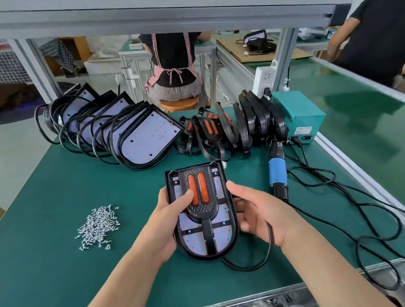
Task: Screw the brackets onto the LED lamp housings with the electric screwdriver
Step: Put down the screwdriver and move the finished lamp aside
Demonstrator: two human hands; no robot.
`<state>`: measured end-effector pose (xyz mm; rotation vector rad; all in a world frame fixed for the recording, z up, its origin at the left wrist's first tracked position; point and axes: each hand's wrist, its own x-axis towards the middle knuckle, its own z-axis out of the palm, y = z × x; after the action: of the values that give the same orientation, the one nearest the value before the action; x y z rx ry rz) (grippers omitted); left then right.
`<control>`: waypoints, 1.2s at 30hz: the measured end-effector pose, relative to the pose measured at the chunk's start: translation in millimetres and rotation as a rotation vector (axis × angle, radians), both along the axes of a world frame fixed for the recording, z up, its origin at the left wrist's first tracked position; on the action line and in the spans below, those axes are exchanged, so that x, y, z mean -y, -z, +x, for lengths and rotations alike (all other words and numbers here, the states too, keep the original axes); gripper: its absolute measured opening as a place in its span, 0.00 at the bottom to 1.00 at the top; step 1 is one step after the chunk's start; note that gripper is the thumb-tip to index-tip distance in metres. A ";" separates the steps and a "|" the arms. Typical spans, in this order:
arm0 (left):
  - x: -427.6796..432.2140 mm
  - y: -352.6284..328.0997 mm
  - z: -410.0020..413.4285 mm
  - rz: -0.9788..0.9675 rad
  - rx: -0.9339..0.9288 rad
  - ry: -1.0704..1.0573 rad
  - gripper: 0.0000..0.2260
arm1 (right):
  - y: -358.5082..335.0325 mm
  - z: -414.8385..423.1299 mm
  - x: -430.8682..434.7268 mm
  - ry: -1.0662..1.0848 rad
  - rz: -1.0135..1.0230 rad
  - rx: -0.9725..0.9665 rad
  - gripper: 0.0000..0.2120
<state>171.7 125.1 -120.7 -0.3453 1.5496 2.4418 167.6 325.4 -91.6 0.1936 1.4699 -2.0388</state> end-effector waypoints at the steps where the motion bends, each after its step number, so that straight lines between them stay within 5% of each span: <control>1: -1.0 -0.7 1.3 0.027 -0.005 0.007 0.20 | 0.4 -0.4 0.1 -0.011 0.015 -0.024 0.22; 9: -14.3 -10.6 7.0 -0.101 -0.244 0.196 0.20 | 0.9 -1.4 -12.4 -0.041 -0.155 -0.199 0.18; 14: -15.8 -24.0 -5.8 -0.252 -0.370 0.146 0.20 | -8.3 0.1 -26.5 0.069 -0.073 -0.362 0.18; 18: -15.2 -15.5 -18.0 -0.419 -0.241 0.004 0.26 | -29.6 -5.1 -59.8 0.247 -0.063 -0.429 0.16; 24: -19.4 13.7 -12.5 -0.819 -0.245 -0.026 0.03 | -49.7 -47.2 -143.5 0.706 -0.138 -0.465 0.10; 26: -21.9 18.1 -9.4 -0.897 -0.314 -0.040 0.04 | -46.2 -62.4 -173.7 0.857 -0.138 -0.436 0.07; 36: -19.1 20.6 -5.3 -0.890 -0.354 -0.068 0.05 | -5.0 -111.8 -262.4 1.318 -0.059 -0.181 0.07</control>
<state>166.4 144.2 -141.3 -0.0943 2.7604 1.7593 55.8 587.8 -86.6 1.2462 1.5253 -3.1319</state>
